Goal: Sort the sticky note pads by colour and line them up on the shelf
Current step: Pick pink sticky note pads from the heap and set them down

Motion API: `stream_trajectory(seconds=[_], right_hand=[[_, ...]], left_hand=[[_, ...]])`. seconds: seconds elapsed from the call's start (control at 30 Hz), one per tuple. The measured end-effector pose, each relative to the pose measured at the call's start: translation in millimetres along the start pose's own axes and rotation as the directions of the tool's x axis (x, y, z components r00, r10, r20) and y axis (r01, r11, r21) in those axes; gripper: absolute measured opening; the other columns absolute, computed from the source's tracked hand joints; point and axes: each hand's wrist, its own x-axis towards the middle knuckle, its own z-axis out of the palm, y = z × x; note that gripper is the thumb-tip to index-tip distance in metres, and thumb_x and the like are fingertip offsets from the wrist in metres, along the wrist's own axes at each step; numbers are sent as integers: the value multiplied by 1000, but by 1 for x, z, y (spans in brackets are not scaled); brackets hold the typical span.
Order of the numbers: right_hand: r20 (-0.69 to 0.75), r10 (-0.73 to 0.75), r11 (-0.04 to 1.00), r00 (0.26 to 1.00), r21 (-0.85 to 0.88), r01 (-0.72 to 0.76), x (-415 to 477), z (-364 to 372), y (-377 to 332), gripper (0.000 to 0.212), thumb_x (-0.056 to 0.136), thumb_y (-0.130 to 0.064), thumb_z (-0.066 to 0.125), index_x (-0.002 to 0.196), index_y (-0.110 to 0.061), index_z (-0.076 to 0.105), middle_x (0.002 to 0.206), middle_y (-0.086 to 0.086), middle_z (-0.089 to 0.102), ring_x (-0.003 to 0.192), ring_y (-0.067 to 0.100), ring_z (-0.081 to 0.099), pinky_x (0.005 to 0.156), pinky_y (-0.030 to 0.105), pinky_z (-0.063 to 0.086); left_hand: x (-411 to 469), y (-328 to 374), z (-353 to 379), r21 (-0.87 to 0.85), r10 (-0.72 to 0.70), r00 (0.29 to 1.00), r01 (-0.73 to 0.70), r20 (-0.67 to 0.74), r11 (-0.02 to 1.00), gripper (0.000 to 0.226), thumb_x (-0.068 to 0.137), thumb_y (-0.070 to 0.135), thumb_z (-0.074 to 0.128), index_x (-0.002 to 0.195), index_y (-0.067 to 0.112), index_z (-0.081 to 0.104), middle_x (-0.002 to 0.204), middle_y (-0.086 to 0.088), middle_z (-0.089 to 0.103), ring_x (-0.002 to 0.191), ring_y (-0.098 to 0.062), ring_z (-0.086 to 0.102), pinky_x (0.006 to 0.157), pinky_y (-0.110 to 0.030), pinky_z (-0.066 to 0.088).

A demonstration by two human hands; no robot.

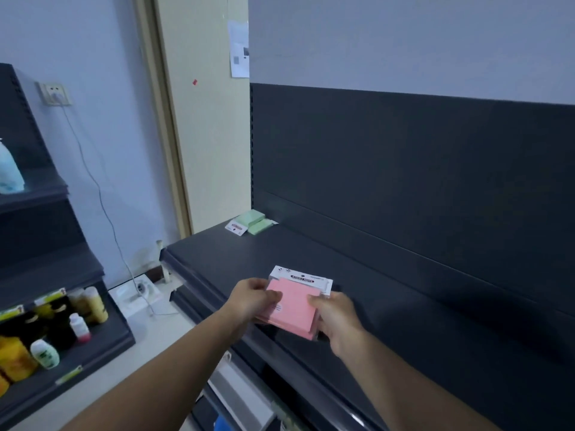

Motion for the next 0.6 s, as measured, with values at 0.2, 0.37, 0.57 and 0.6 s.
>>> stream_trajectory(seconds=[0.2, 0.37, 0.57, 0.6], right_hand=[[-96, -41, 997, 995, -69, 34, 80, 21, -12, 12, 86, 2, 58, 94, -5, 63, 95, 13, 69, 89, 29, 67, 84, 45, 55], [-149, -28, 995, 988, -102, 13, 127, 35, -9, 20, 86, 2, 56, 105, 2, 63, 101, 18, 68, 89, 29, 66, 85, 44, 55], [-200, -127, 988, 972, -108, 107, 171, 53, -25, 22, 87, 1, 56, 89, -20, 49, 81, -7, 58, 69, 3, 54, 50, 5, 44], [-199, -141, 985, 970, -129, 117, 177, 57, -26, 24, 86, 2, 56, 96, -20, 49, 83, -9, 58, 71, 2, 54, 55, 5, 45]], left_hand=[[84, 12, -6, 22, -5, 999, 5, 33, 1000, 33, 79, -5, 66, 110, 2, 57, 89, -9, 67, 72, -20, 64, 62, -25, 54], [136, 8, -11, 174, 20, 991, -44, 135, 984, 41, 77, -6, 65, 115, 7, 57, 90, 1, 66, 78, -11, 63, 65, -18, 50], [203, 17, -18, 352, 175, 972, -221, 157, 909, 46, 81, 4, 65, 125, 7, 50, 118, -7, 59, 98, -14, 55, 82, -18, 41], [213, 19, -18, 382, 216, 959, -271, 182, 884, 45, 82, 5, 65, 125, 7, 51, 119, -8, 59, 96, -12, 54, 79, -13, 39]])
